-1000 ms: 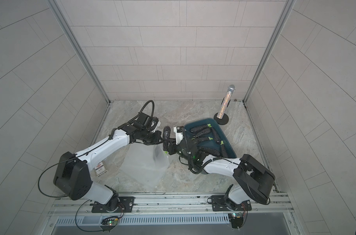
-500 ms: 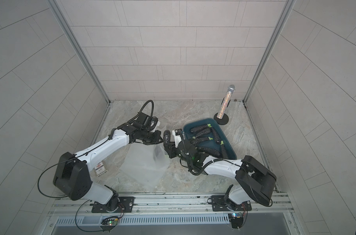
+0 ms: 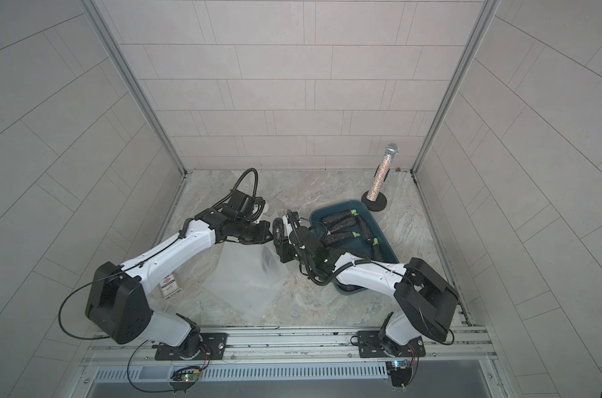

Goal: Place the eggplant in a zip-top bag and seal the zipper
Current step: Place the eggplant in the zipper food storage bag.

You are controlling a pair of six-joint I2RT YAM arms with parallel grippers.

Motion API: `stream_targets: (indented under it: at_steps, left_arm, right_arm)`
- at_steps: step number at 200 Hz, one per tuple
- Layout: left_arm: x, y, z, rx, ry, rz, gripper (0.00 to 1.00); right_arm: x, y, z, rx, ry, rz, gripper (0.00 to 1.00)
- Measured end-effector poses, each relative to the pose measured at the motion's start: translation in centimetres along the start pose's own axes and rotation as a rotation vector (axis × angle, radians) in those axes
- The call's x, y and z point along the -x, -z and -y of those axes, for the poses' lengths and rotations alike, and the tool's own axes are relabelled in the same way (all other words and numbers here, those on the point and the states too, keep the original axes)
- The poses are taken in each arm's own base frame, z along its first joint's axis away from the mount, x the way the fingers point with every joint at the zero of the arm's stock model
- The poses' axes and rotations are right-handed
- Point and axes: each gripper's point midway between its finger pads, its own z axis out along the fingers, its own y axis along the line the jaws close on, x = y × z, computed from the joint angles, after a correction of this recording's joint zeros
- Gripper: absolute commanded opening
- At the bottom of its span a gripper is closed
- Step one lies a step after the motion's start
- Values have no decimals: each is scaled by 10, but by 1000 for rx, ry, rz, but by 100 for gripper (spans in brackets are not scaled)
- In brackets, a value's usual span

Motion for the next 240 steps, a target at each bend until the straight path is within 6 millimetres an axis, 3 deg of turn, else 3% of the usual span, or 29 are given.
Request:
stream_targets:
  at_steps: [62,123,160,194,240]
  left_arm:
    - [-3,5,-2,14,-18,-1,0]
    - [-3,6,-1,9,-28,-2,0]
    - [-3,9,1,5,-32,7,0]
    - [-2,9,1,5,-32,9,0]
    - [-2,9,0,8,-33,12,0]
  right_arm:
    - [-17,-10,10,-63,25,-95,30]
    - [-9,-18,2,-69,52,-131,47]
    - [-12,-17,4,-74,58,-149,48]
    - [-13,-13,6,-77,55,-154,43]
    - [1,8,12,-67,32,-113,43]
